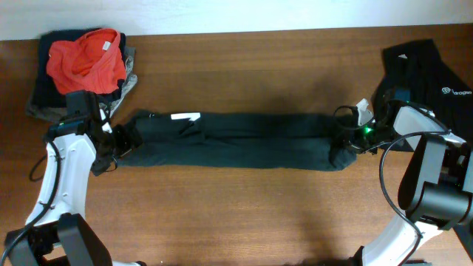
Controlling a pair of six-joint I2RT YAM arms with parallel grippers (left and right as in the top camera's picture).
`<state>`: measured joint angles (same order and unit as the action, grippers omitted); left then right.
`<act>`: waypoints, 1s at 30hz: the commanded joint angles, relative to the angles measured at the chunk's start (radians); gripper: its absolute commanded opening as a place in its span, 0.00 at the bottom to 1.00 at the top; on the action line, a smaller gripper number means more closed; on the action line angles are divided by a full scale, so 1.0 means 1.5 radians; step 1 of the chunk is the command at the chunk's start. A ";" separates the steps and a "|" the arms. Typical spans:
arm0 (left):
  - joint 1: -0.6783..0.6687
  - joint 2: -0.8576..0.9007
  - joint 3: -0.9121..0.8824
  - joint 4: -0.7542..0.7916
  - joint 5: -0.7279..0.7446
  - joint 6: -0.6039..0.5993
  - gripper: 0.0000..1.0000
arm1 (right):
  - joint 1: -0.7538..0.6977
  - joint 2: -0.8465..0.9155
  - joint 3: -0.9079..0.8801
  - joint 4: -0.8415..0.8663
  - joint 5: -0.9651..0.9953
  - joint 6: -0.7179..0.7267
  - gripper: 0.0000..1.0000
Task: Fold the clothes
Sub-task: 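Press the right end inward with the right gripper and lift away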
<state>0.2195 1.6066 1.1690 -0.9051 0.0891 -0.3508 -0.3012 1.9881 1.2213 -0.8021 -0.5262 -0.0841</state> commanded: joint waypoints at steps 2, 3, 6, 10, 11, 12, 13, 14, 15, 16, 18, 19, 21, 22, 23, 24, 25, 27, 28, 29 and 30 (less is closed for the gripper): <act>0.004 0.004 0.004 -0.001 0.001 0.001 0.99 | 0.000 0.010 0.026 -0.020 0.065 0.043 0.04; 0.004 0.004 0.004 -0.001 0.001 0.001 0.99 | -0.002 0.010 0.040 -0.035 0.074 0.044 0.04; 0.004 0.004 0.004 -0.001 0.001 0.001 0.99 | -0.010 0.010 0.097 -0.098 0.095 0.044 0.04; 0.004 0.004 0.004 -0.001 0.001 0.000 0.99 | -0.012 0.010 0.171 -0.178 0.207 0.062 0.04; 0.004 0.004 0.004 -0.001 0.001 0.000 0.99 | -0.009 0.010 0.187 -0.194 0.242 0.075 0.04; 0.004 0.004 0.004 0.000 0.001 0.000 0.99 | -0.008 0.010 0.199 -0.208 0.267 0.083 0.04; 0.004 0.004 0.004 0.001 0.001 0.000 0.99 | -0.005 0.010 0.209 -0.218 0.281 0.084 0.04; 0.004 0.004 0.004 0.001 0.001 0.000 0.99 | 0.000 0.010 0.216 -0.226 0.290 0.084 0.04; 0.004 0.004 0.004 0.002 0.001 0.000 0.99 | 0.005 0.010 0.221 -0.232 0.301 0.084 0.04; 0.004 0.004 0.004 0.002 0.001 0.000 0.99 | 0.012 0.010 0.224 -0.238 0.316 0.084 0.04; 0.004 0.004 0.004 0.002 0.001 0.000 0.99 | 0.030 0.010 0.224 -0.243 0.343 0.084 0.04; 0.004 0.004 0.004 0.002 0.001 0.000 0.99 | 0.039 0.010 0.224 -0.244 0.354 0.085 0.04; 0.004 0.004 0.004 0.002 0.001 0.000 0.99 | 0.062 0.010 0.224 -0.246 0.373 0.099 0.04; 0.004 0.004 0.004 0.002 0.001 0.000 0.99 | 0.077 0.010 0.224 -0.248 0.380 0.102 0.04; 0.004 0.004 0.004 0.002 0.001 0.000 0.99 | 0.090 0.010 0.224 -0.249 0.384 0.102 0.04; 0.004 0.004 0.004 0.002 0.001 0.000 0.99 | 0.104 0.010 0.224 -0.249 0.385 0.102 0.04; 0.004 0.004 0.004 0.002 0.001 0.000 0.99 | 0.118 0.010 0.224 -0.249 0.389 0.102 0.04; 0.004 0.004 0.004 0.002 0.001 0.000 0.99 | 0.146 0.010 0.224 -0.251 0.394 0.102 0.04; 0.004 0.004 0.004 0.002 0.001 0.000 0.99 | 0.159 0.010 0.223 -0.253 0.394 0.102 0.05; 0.004 0.004 0.004 0.002 0.001 0.000 0.99 | 0.171 0.010 0.222 -0.255 0.394 0.102 0.07; 0.004 0.004 0.004 0.002 0.001 0.000 0.99 | 0.184 0.010 0.220 -0.256 0.394 0.102 0.09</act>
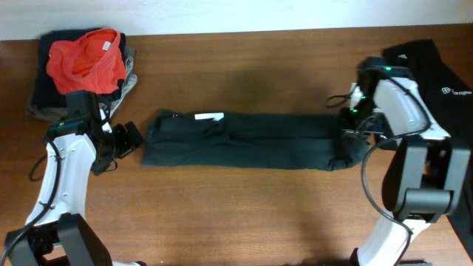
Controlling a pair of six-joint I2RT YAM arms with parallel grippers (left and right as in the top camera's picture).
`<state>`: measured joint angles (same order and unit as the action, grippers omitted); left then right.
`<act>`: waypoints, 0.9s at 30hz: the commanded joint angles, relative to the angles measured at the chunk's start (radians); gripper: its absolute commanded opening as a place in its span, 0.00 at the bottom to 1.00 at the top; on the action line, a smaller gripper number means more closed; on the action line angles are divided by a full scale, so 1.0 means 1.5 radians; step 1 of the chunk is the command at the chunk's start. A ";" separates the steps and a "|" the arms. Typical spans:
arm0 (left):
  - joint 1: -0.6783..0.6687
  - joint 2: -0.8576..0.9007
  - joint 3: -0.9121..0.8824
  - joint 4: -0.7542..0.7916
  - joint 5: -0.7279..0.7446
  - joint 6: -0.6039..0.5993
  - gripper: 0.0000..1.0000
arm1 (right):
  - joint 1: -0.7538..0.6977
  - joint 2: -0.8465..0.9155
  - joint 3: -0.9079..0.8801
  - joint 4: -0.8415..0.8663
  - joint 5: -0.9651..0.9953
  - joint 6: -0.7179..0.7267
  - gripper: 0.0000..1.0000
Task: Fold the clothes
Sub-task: 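Press the right end inward with the right gripper and lift away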
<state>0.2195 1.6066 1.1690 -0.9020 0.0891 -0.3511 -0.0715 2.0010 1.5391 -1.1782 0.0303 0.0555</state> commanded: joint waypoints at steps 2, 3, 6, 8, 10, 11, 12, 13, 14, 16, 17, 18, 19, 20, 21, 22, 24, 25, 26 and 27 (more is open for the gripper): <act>0.004 0.004 0.004 -0.001 0.001 0.001 0.99 | 0.055 0.002 0.002 -0.005 0.023 0.009 0.13; 0.004 0.004 0.004 -0.001 0.001 0.001 0.99 | 0.064 0.002 0.000 -0.004 0.023 0.009 0.14; 0.004 0.004 0.003 -0.002 0.001 0.001 0.99 | 0.085 0.002 -0.011 -0.002 0.023 0.009 0.17; 0.004 0.004 0.003 -0.003 0.001 0.001 0.99 | 0.092 0.002 -0.019 0.000 0.023 0.009 0.27; 0.004 0.004 0.003 -0.003 0.001 0.001 0.99 | 0.097 0.002 -0.027 0.000 0.023 0.009 0.31; 0.004 0.004 0.003 -0.003 0.001 0.001 0.99 | 0.099 0.002 -0.032 0.001 0.023 0.009 0.32; 0.004 0.004 0.003 -0.003 0.001 0.001 0.99 | 0.101 0.002 -0.036 0.001 0.023 0.009 0.35; 0.004 0.004 0.003 -0.003 0.001 0.001 0.99 | 0.101 0.002 -0.038 0.000 0.023 0.009 0.36; 0.004 0.004 0.003 -0.003 0.001 0.001 0.99 | 0.101 0.002 -0.040 0.000 0.023 0.009 0.36; 0.004 0.004 0.003 -0.003 0.001 0.001 0.99 | 0.101 0.002 -0.040 -0.001 0.018 0.020 0.37; 0.004 0.004 0.003 -0.003 0.001 0.001 0.99 | 0.101 0.002 -0.040 -0.001 0.014 0.027 0.37; 0.004 0.004 0.003 -0.003 0.001 0.001 0.99 | 0.101 0.002 -0.040 -0.003 0.001 0.028 0.37; 0.004 0.004 0.003 -0.003 0.001 0.001 0.99 | 0.101 0.002 -0.040 -0.003 -0.021 0.028 0.37; 0.004 0.004 0.003 -0.003 0.001 0.001 0.99 | 0.101 0.002 -0.040 -0.003 -0.043 0.028 0.37; 0.004 0.004 0.003 -0.003 0.001 0.001 0.99 | 0.101 0.002 -0.040 -0.003 -0.066 0.024 0.37; 0.004 0.004 0.003 -0.002 0.001 0.001 0.99 | 0.102 0.002 -0.040 -0.003 -0.089 0.018 0.37; 0.004 0.004 0.003 -0.002 0.001 0.001 0.99 | 0.106 0.002 -0.039 0.003 -0.137 0.018 0.37; 0.004 0.004 0.002 0.000 0.001 0.001 0.99 | 0.109 0.002 -0.039 0.005 -0.150 0.018 0.36; 0.004 0.004 0.002 0.000 0.001 0.001 0.99 | 0.113 0.002 -0.039 0.008 -0.162 0.018 0.36; 0.004 0.004 0.002 0.000 0.001 0.001 0.99 | 0.117 0.002 -0.039 0.010 -0.172 0.018 0.36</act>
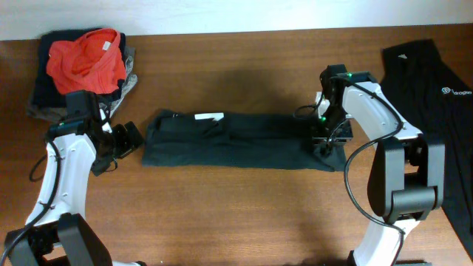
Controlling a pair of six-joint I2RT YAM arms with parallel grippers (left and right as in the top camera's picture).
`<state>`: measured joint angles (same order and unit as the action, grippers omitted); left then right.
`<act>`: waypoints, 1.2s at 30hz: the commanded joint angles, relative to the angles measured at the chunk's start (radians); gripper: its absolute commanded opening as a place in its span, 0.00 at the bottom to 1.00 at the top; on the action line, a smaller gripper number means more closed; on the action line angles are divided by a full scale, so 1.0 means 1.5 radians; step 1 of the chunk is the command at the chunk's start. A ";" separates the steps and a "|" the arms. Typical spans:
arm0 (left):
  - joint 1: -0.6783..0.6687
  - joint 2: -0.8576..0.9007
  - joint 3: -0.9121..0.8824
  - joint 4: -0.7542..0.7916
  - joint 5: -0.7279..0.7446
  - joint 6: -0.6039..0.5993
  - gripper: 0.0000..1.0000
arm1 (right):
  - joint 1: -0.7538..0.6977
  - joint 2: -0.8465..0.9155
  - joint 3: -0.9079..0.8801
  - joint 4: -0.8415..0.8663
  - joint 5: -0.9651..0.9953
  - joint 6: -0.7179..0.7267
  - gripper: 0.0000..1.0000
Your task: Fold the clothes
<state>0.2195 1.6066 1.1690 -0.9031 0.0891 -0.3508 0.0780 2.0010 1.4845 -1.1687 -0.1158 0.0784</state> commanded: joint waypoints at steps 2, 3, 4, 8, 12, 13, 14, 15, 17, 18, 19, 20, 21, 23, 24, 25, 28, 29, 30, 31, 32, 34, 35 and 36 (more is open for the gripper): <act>0.004 0.004 0.002 0.001 0.001 0.000 0.99 | 0.027 0.002 -0.001 0.004 -0.079 0.003 0.37; 0.004 0.004 0.002 0.001 0.001 0.000 0.99 | 0.031 0.002 -0.001 0.004 -0.078 0.003 0.37; 0.004 0.004 0.002 0.001 0.001 0.000 0.99 | 0.034 0.002 0.001 0.003 -0.080 0.003 0.37; 0.004 0.006 -0.002 0.006 0.001 0.000 0.99 | 0.038 0.002 0.031 -0.015 -0.109 0.003 0.37; 0.004 0.010 -0.006 0.006 0.001 0.000 0.99 | 0.034 -0.001 0.100 -0.056 -0.125 0.003 0.38; 0.004 0.011 -0.008 0.006 0.001 0.000 0.99 | 0.031 -0.001 0.121 -0.070 -0.125 0.003 0.38; 0.004 0.011 -0.009 0.006 0.001 0.000 0.99 | 0.027 -0.001 0.142 -0.082 -0.125 0.004 0.39; 0.004 0.011 -0.010 0.006 0.001 0.000 0.99 | 0.022 -0.001 0.161 -0.093 -0.125 0.004 0.41; 0.004 0.011 -0.012 0.006 0.001 0.000 0.99 | 0.010 -0.001 0.194 -0.109 -0.125 0.004 0.46; 0.004 0.011 -0.013 0.006 0.001 0.000 0.99 | 0.001 -0.001 0.208 -0.113 -0.125 0.004 0.48; 0.004 0.011 -0.014 0.006 0.001 0.000 0.99 | -0.007 -0.001 0.215 -0.117 -0.123 0.004 0.50; 0.004 0.011 -0.015 0.006 0.001 0.001 0.99 | -0.020 -0.001 0.218 -0.125 -0.117 0.004 0.50; 0.004 0.011 -0.015 0.006 0.001 0.000 0.99 | -0.025 -0.001 0.217 -0.128 -0.114 0.004 0.50; 0.004 0.011 -0.015 0.005 0.001 0.000 0.99 | -0.047 -0.001 0.214 -0.153 -0.095 0.004 0.50; 0.004 0.011 -0.015 0.006 0.001 0.000 0.99 | -0.055 -0.001 0.209 -0.161 -0.092 0.006 0.50; 0.004 0.011 -0.015 0.006 0.001 0.000 0.99 | -0.063 -0.001 0.203 -0.170 -0.093 0.006 0.50; 0.004 0.011 -0.015 0.008 0.001 0.000 0.99 | -0.076 -0.001 0.182 -0.192 -0.092 0.005 0.34; 0.004 0.011 -0.015 0.008 0.001 0.000 0.99 | -0.076 -0.001 0.173 -0.196 -0.092 0.005 0.25; 0.004 0.011 -0.015 0.008 0.001 0.000 0.99 | -0.075 -0.001 0.162 -0.197 -0.092 0.005 0.21; 0.004 0.011 -0.015 0.008 0.001 0.000 0.99 | -0.074 -0.001 0.154 -0.196 -0.091 0.005 0.16; 0.004 0.011 -0.015 0.008 0.001 0.000 0.99 | -0.073 -0.001 0.143 -0.196 -0.090 0.006 0.13; 0.004 0.011 -0.015 0.008 0.001 0.000 0.99 | -0.073 -0.001 0.121 -0.192 -0.090 0.006 0.08; 0.004 0.011 -0.015 0.008 0.001 0.000 0.99 | -0.073 -0.001 0.110 -0.188 -0.090 0.005 0.06; 0.004 0.011 -0.015 0.008 0.001 0.000 0.99 | -0.073 -0.001 0.096 -0.183 -0.090 0.006 0.05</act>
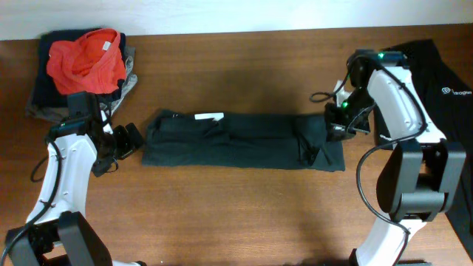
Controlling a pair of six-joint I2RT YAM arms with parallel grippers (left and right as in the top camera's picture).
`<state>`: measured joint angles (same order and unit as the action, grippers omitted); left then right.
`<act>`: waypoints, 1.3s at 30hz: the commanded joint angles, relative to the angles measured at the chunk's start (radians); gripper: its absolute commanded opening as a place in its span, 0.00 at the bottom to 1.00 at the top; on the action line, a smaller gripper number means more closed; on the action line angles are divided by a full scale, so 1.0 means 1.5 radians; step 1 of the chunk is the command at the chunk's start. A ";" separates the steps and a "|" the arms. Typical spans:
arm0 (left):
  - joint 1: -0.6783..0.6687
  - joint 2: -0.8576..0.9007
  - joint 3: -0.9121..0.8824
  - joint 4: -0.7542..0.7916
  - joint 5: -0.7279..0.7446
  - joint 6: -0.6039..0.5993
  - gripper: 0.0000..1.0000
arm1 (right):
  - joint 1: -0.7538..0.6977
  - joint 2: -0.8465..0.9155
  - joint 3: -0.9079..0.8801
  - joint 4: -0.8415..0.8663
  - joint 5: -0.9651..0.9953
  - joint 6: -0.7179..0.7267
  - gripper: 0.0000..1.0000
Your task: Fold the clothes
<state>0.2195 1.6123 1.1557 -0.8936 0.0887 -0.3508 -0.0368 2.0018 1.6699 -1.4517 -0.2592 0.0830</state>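
Observation:
A dark garment (236,140), folded into a long narrow strip, lies across the middle of the table, with a white label (209,116) near its top left. A crease stands up near its right end. My left gripper (130,140) rests on the table just off the strip's left end, open and holding nothing. My right gripper (336,125) is at the strip's upper right corner, fingers pointing down at the cloth. The overhead view does not show whether they grip it.
A pile of clothes topped by a red garment (85,55) sits at the back left corner, close behind my left arm. A black garment with a white logo (436,81) lies along the right edge, under my right arm.
My right gripper has moved right and a little back, from over the strip's right part to its upper right corner. The strip and the left arm have not moved.
Both grippers were at the ends of the stretched strip. Then the strip lay farther right, its left end free of the left gripper. The right gripper was then farther left, with the strip shorter and creased. Now that gripper is at the right corner.

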 commanded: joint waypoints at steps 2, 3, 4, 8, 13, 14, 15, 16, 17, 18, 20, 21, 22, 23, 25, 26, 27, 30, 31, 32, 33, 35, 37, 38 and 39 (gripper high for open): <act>0.004 0.007 -0.006 0.001 0.001 0.000 0.99 | 0.004 -0.001 -0.050 0.018 0.006 0.003 0.04; 0.004 0.007 -0.006 0.001 0.001 0.000 0.99 | 0.004 -0.001 -0.064 0.025 0.006 0.003 0.04; 0.004 0.007 -0.006 0.001 0.001 0.000 0.99 | 0.004 -0.001 -0.078 0.034 0.006 0.003 0.04; 0.004 0.007 -0.006 0.000 0.001 0.000 0.99 | 0.004 -0.001 -0.141 0.086 0.003 0.007 0.04; 0.004 0.007 -0.006 0.000 0.001 0.000 0.99 | 0.009 -0.001 -0.203 0.145 -0.045 0.008 0.04; 0.004 0.007 -0.006 0.001 0.001 0.000 0.99 | 0.013 -0.001 -0.213 0.157 -0.052 0.008 0.04; 0.004 0.007 -0.006 0.001 0.001 0.000 0.99 | 0.017 -0.001 -0.219 0.165 -0.057 0.008 0.04; 0.004 0.007 -0.006 0.001 0.001 0.000 0.99 | 0.023 -0.001 -0.225 0.174 -0.060 0.008 0.04; 0.004 0.007 -0.006 0.001 0.001 0.000 0.99 | 0.028 -0.001 -0.230 0.184 -0.060 0.008 0.04; 0.004 0.007 -0.006 0.001 0.001 0.000 0.99 | 0.035 -0.001 -0.233 0.191 -0.062 0.008 0.04; 0.004 0.007 -0.006 0.001 0.001 0.000 0.99 | 0.050 -0.001 -0.234 0.202 -0.066 0.008 0.04; 0.004 0.007 -0.006 0.001 0.001 0.000 0.99 | 0.057 -0.001 -0.234 0.208 -0.067 0.008 0.04; 0.004 0.007 -0.006 0.001 0.001 0.000 0.99 | 0.064 -0.001 -0.234 0.212 -0.067 0.011 0.04; 0.004 0.007 -0.006 0.001 0.001 0.000 0.99 | 0.069 -0.001 -0.233 0.216 -0.066 0.016 0.04; 0.004 0.007 -0.006 0.001 0.001 0.000 0.99 | 0.073 -0.001 -0.227 0.218 -0.067 0.024 0.04; 0.004 0.007 -0.006 0.001 0.001 0.000 0.99 | 0.073 -0.001 -0.220 0.216 -0.067 0.033 0.04; 0.004 0.007 -0.006 0.001 0.001 0.000 0.99 | 0.072 -0.001 -0.211 0.211 -0.067 0.038 0.04; 0.004 0.007 -0.006 0.001 0.001 0.000 0.99 | 0.065 -0.002 -0.167 0.176 -0.068 0.037 0.04; 0.004 0.007 -0.006 0.001 0.001 0.000 0.99 | 0.062 -0.003 -0.150 0.163 -0.068 0.035 0.04; 0.004 0.007 -0.006 0.001 0.001 0.000 0.99 | 0.057 -0.003 -0.131 0.147 -0.066 0.035 0.04; 0.004 0.007 -0.006 0.001 0.001 0.000 0.99 | 0.051 -0.004 -0.108 0.130 -0.066 0.029 0.04; 0.004 0.007 -0.006 0.001 0.001 0.000 0.99 | 0.040 -0.004 -0.069 0.106 -0.063 0.017 0.04; 0.004 0.007 -0.006 0.001 0.001 0.000 0.99 | 0.023 -0.004 -0.037 0.095 -0.056 0.018 0.07; 0.004 0.007 -0.006 0.001 0.001 0.000 0.99 | 0.011 -0.004 -0.023 0.094 -0.053 0.018 0.11; 0.004 0.007 -0.006 0.000 0.001 0.000 0.99 | 0.000 -0.004 -0.013 0.094 -0.048 0.018 0.20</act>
<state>0.2195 1.6123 1.1557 -0.8936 0.0895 -0.3508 0.0067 2.0022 1.5990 -1.3045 -0.3428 0.1261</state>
